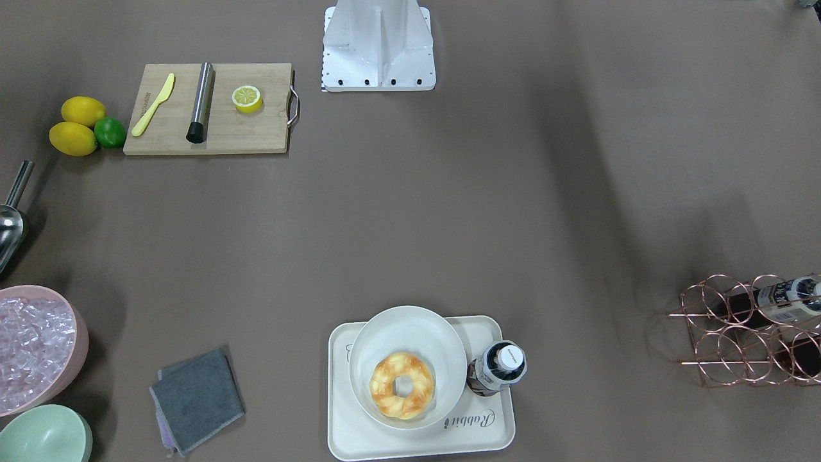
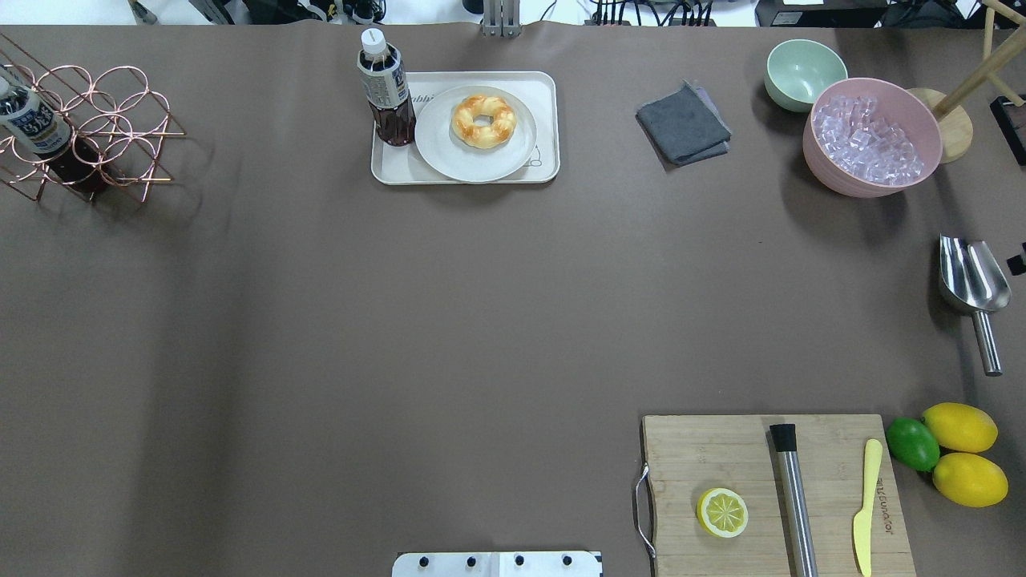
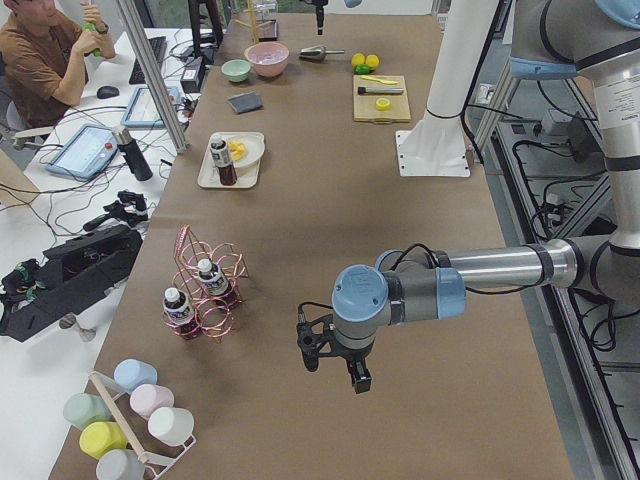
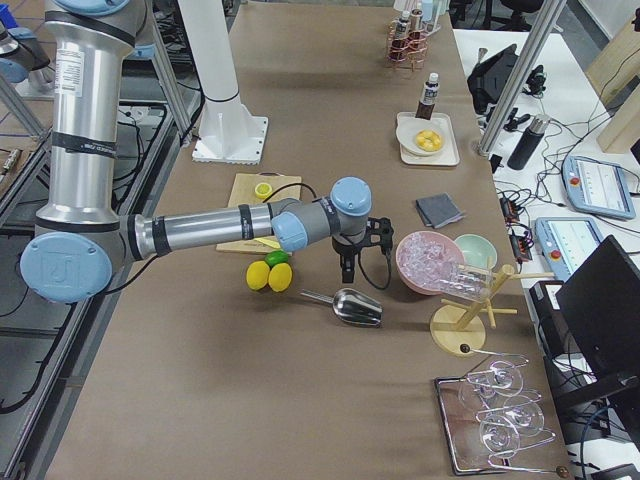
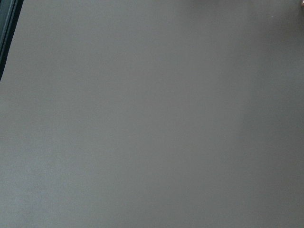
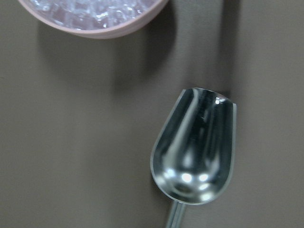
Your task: Place donut on tray
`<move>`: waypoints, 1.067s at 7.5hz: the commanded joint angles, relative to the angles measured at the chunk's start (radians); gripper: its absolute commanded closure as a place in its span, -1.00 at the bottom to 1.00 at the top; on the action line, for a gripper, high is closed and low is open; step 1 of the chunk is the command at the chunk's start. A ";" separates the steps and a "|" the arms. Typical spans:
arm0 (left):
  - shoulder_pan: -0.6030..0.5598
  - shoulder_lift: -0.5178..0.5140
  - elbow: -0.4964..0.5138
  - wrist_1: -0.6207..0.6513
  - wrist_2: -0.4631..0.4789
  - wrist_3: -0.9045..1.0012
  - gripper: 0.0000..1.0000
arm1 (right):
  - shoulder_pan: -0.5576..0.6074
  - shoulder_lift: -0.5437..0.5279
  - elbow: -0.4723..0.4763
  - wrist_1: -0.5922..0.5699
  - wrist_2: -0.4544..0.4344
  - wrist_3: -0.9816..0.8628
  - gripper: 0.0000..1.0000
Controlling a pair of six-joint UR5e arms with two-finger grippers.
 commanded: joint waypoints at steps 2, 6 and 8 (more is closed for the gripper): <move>0.000 -0.005 0.000 0.000 0.000 0.000 -0.96 | 0.206 0.008 -0.073 -0.255 -0.012 -0.498 -0.99; 0.000 -0.006 -0.001 -0.001 0.000 0.000 -0.96 | 0.242 0.006 -0.125 -0.252 -0.047 -0.571 -0.99; 0.002 -0.009 -0.003 0.003 0.000 0.000 -0.96 | 0.250 0.008 -0.127 -0.252 -0.049 -0.571 -0.99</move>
